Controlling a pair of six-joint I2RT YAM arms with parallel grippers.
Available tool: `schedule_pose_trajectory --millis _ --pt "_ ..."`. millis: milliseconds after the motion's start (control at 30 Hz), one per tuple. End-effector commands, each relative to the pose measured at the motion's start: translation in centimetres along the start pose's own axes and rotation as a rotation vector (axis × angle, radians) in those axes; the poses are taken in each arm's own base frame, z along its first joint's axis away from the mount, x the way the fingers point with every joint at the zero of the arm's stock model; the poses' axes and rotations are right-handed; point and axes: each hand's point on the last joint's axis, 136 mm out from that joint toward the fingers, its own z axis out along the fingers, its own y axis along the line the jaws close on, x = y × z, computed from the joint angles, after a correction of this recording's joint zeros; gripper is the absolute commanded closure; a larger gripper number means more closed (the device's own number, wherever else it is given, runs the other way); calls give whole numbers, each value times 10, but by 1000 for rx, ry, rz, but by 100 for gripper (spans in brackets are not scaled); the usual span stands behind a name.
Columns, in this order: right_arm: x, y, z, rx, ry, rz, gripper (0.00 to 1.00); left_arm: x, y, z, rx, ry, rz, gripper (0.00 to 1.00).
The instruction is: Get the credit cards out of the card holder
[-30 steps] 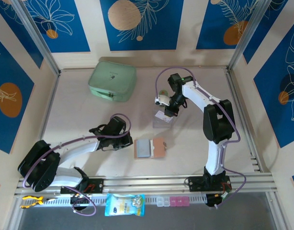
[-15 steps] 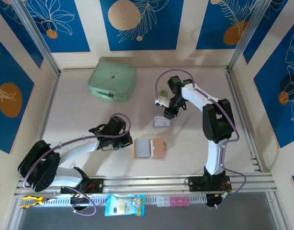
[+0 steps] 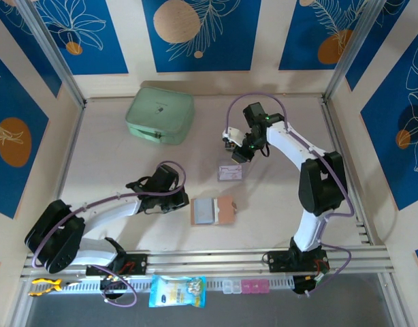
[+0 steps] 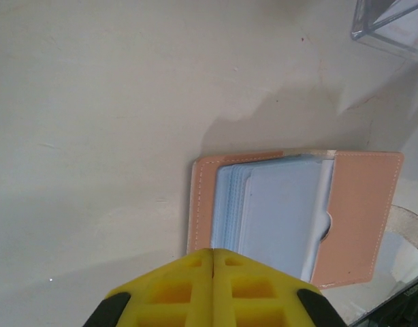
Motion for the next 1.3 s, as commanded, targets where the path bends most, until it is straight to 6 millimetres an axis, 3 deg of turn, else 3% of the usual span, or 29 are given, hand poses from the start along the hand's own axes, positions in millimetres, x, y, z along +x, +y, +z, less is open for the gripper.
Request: schedule_pose_trajectory --millis 0,467,767,967,1133,1267 --pt "-17 20 -7 -55 -93 130 78 0 -1 2 17 17 11 95" --pt "-13 81 13 -108 -116 736 86 5 -7 15 47 59 17 96" --pt "-17 129 14 -186 -73 1016 88 13 -5 19 33 76 22 98" --pt "-13 163 16 -237 -4 1049 88 21 -3 22 20 91 22 98" --pt "-7 181 22 -276 -9 1078 75 26 1 26 7 96 11 99" --pt "-4 189 28 -290 -2 1075 74 29 5 29 -13 109 11 100"
